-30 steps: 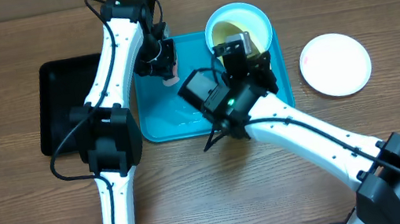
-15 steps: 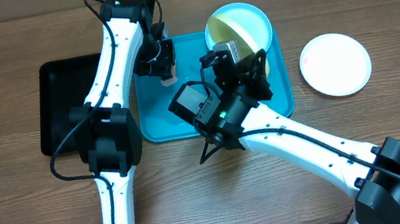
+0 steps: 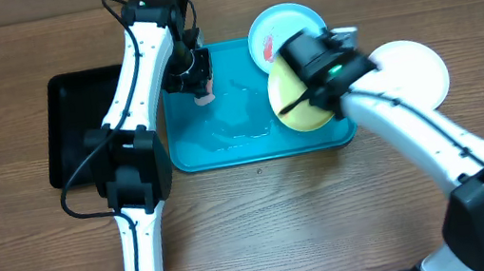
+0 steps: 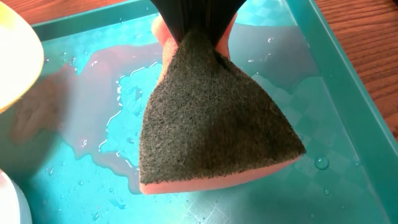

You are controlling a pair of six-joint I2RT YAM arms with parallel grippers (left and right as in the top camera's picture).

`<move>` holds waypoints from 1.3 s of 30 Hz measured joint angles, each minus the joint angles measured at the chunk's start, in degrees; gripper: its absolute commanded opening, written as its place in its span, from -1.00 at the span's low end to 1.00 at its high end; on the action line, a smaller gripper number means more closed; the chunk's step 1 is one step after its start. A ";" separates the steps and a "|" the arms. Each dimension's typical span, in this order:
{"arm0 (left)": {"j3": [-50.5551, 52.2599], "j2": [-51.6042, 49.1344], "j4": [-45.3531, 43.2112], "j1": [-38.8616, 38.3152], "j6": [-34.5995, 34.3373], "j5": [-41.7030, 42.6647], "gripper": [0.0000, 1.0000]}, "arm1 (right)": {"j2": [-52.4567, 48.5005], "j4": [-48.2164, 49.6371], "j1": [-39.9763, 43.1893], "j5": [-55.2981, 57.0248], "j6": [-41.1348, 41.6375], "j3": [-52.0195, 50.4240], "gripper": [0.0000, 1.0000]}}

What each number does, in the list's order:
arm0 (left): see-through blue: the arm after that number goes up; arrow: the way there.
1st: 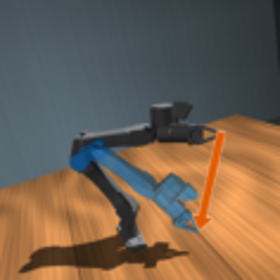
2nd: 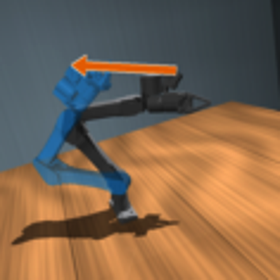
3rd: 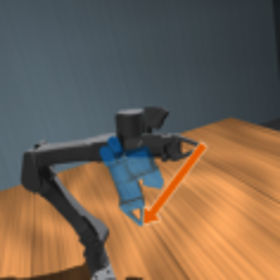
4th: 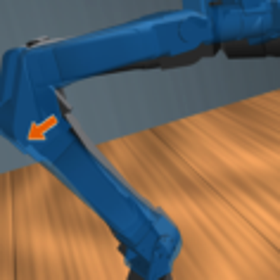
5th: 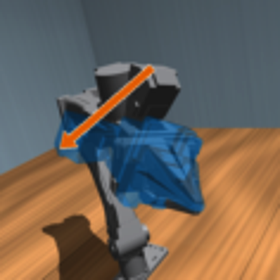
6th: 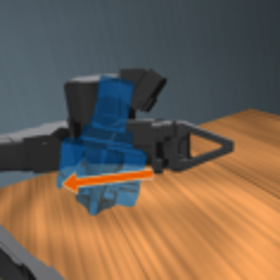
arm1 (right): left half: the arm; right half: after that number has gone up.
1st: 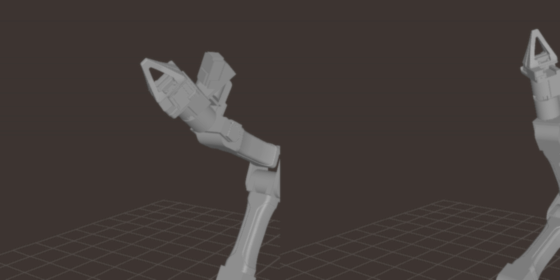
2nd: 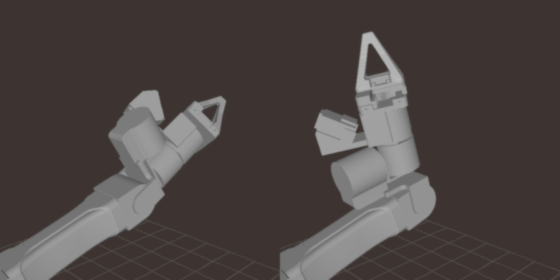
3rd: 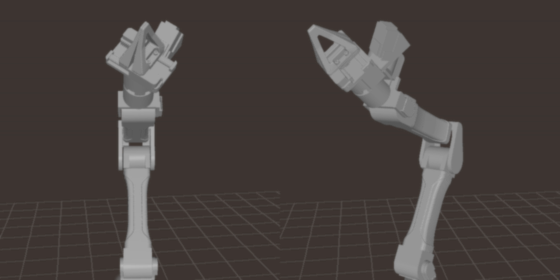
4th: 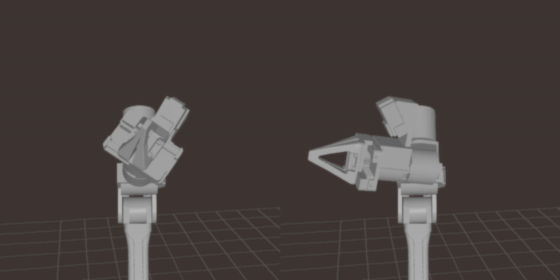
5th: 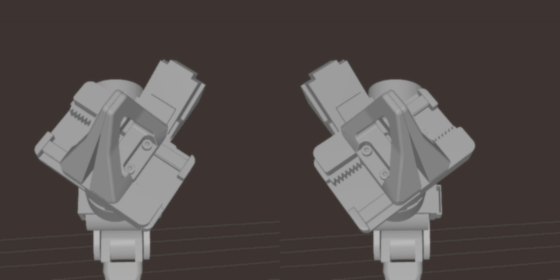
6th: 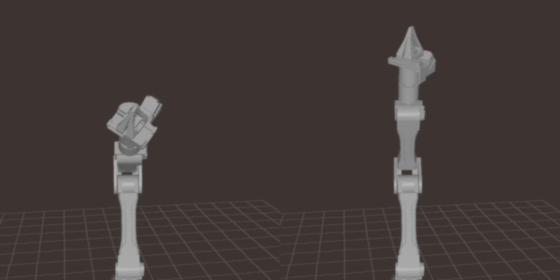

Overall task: Clean dirty plates on tray and stack at the side
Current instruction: 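Carry the yellow plate right and lower it onto the white plate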

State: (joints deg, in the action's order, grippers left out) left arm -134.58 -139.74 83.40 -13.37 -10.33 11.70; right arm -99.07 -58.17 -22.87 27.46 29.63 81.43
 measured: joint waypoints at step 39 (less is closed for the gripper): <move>0.00 0.00 -0.04 0.00 -1.29 0.00 -0.91 | -12.87 4.46 44.59 -30.95 -8.22 -1.09 -0.21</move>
State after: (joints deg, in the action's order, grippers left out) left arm -134.58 -139.74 83.35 -13.37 -11.62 11.70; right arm -111.94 -53.71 21.71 -3.49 21.41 80.34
